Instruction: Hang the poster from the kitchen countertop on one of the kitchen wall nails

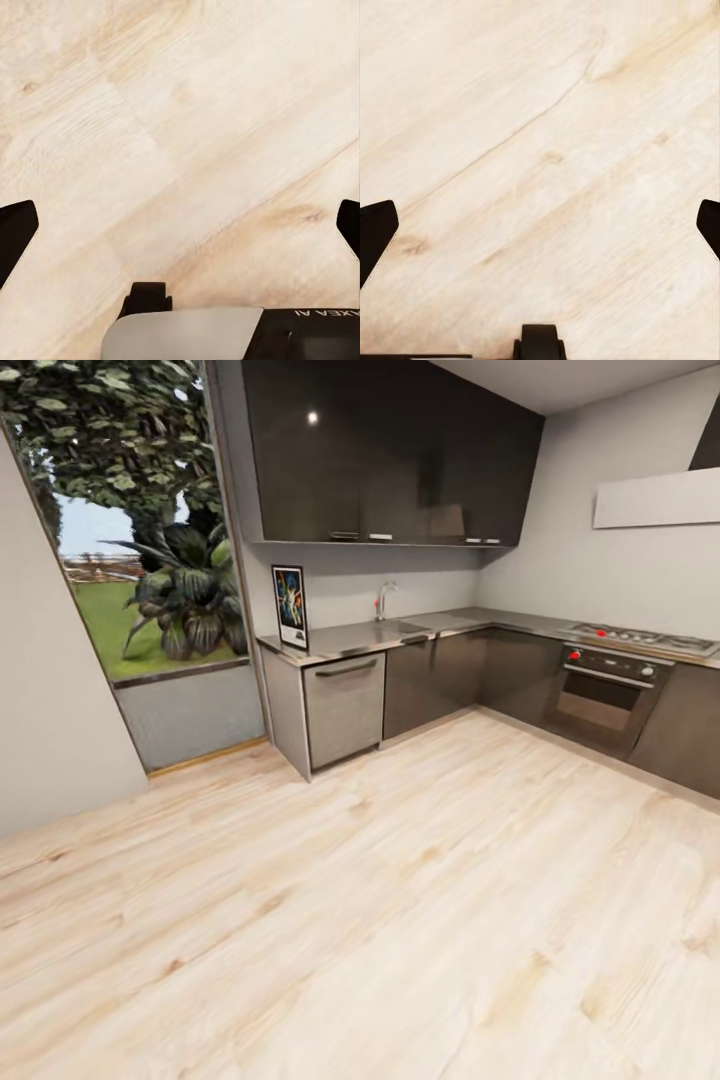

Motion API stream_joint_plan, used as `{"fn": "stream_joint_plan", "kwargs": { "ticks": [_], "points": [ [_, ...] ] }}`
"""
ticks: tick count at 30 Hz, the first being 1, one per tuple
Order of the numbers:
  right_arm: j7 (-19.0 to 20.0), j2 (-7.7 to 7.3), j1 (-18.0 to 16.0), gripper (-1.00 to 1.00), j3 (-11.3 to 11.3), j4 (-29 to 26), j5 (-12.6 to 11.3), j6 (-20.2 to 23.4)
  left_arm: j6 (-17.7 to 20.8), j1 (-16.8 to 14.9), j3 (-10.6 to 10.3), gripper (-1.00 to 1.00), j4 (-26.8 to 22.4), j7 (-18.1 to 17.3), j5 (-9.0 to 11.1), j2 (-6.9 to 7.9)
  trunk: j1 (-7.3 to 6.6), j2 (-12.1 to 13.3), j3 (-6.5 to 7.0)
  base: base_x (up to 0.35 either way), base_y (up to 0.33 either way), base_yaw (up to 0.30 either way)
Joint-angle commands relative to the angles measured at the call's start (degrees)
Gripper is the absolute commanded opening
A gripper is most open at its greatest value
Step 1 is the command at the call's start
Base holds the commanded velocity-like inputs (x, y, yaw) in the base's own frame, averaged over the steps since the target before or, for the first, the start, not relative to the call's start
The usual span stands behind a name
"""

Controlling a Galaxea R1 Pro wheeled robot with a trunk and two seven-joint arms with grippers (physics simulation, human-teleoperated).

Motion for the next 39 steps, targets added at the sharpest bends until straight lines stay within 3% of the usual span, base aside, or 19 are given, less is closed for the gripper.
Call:
{"fn": "stream_joint_plan", "kwargs": {
  "ticks": [1, 11, 39],
  "points": [
    [-0.01, -0.02, -0.03, 1.0, 0.04, 0.04, 0.05, -0.18, 0.03, 0.02, 0.1, 1.0, -0.09, 0.0, 0.0, -0.03, 0.04, -0.02, -0.04, 0.337, 0.0, 0.001],
    [-0.01, 0.22, -0.03, 1.0, 0.05, 0.04, 0.03, -0.19, 0.03, 0.02, 0.1, 1.0, -0.09, 0.0, 0.0, -0.03, 0.04, -0.02, -0.04, 0.338, -0.036, 0.045],
    [-0.18, 0.37, -0.03, 1.0, 0.05, 0.04, 0.03, -0.21, 0.03, 0.02, 0.1, 1.0, -0.09, 0.0, -0.09, -0.03, 0.04, -0.02, -0.04, 0.288, -0.19, 0.277]
  ]
}}
